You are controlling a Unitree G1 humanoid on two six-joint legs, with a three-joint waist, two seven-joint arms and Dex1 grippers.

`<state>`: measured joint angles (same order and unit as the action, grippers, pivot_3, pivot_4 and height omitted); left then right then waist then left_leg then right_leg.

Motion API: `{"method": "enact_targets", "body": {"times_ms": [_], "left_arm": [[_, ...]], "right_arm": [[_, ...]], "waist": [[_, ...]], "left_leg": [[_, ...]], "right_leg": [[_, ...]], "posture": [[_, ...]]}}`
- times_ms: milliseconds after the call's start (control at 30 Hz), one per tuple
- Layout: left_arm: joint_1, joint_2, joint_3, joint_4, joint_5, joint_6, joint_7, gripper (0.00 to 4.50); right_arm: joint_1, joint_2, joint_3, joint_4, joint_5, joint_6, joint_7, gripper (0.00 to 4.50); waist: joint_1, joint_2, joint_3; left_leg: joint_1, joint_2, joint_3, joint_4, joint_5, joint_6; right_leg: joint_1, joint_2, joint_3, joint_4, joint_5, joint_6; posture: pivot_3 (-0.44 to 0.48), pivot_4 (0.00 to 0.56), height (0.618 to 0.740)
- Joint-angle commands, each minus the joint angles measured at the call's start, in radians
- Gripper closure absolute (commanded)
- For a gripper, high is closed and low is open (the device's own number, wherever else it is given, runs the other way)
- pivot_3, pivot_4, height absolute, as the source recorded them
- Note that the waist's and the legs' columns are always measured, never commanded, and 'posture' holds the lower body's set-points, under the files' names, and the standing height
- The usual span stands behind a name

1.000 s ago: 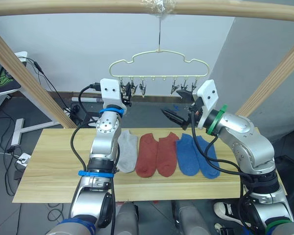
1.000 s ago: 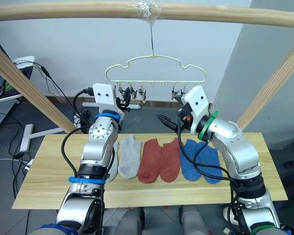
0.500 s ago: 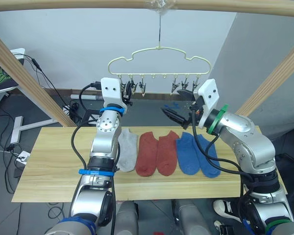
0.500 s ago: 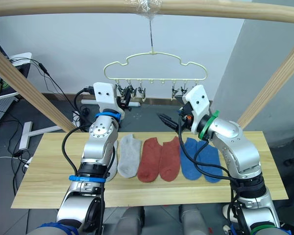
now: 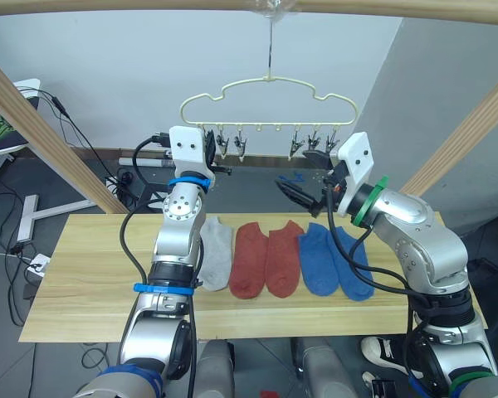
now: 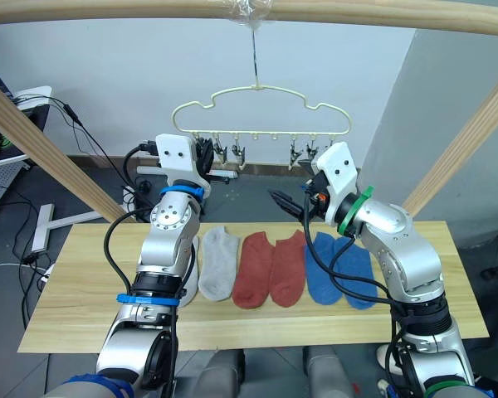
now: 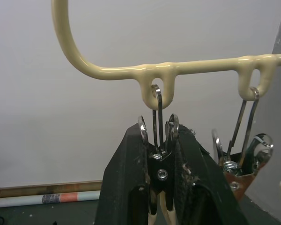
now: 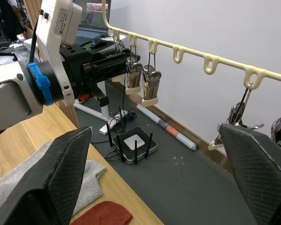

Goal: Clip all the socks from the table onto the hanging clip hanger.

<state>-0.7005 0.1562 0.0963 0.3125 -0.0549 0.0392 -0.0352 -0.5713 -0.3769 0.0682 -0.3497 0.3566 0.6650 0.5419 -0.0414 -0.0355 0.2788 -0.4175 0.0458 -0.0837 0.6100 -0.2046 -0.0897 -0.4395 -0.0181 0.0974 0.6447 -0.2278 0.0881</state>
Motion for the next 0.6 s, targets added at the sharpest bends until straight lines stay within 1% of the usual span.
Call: {"method": "enact_targets", "body": {"times_ms": [33,67,100,300,600], "left_arm": [[-0.006,0.009,0.001,-0.02,0.004,-0.018,-0.009,4.23],[-0.004,0.008,-0.001,-0.022,0.004,-0.02,-0.01,3.48],[-0.004,0.006,-0.002,-0.023,0.005,-0.02,-0.009,3.23],[-0.013,0.005,-0.001,-0.017,0.006,-0.015,-0.003,1.32],[-0.023,0.014,0.004,-0.02,0.005,-0.015,-0.004,1.32]], "right_arm": [[-0.016,-0.001,-0.02,-0.04,0.017,-0.009,-0.003,0.0],[-0.016,-0.001,-0.02,-0.039,0.017,-0.009,-0.003,0.0],[-0.017,0.0,-0.02,-0.039,0.016,-0.009,-0.003,0.0],[-0.02,0.0,-0.022,-0.036,0.017,-0.008,-0.004,0.0],[-0.02,-0.001,-0.024,-0.035,0.013,-0.01,-0.006,0.0]], "waist": [[0.0,0.0,0.0],[0.0,0.0,0.0],[0.0,0.0,0.0],[0.0,0.0,0.0],[0.0,0.0,0.0]], "left_leg": [[0.0,0.0,0.0,0.0,0.0,0.0],[0.0,0.0,0.0,0.0,0.0,0.0],[0.0,0.0,0.0,0.0,0.0,0.0],[0.0,0.0,0.0,0.0,0.0,0.0],[0.0,0.0,0.0,0.0,0.0,0.0]], "right_leg": [[0.0,0.0,0.0,0.0,0.0,0.0],[0.0,0.0,0.0,0.0,0.0,0.0],[0.0,0.0,0.0,0.0,0.0,0.0],[0.0,0.0,0.0,0.0,0.0,0.0],[0.0,0.0,0.0,0.0,0.0,0.0]], "posture": [[-0.023,0.283,0.74],[-0.023,0.283,0.74],[-0.023,0.283,0.74],[-0.023,0.285,0.74],[-0.024,0.287,0.74]]}}
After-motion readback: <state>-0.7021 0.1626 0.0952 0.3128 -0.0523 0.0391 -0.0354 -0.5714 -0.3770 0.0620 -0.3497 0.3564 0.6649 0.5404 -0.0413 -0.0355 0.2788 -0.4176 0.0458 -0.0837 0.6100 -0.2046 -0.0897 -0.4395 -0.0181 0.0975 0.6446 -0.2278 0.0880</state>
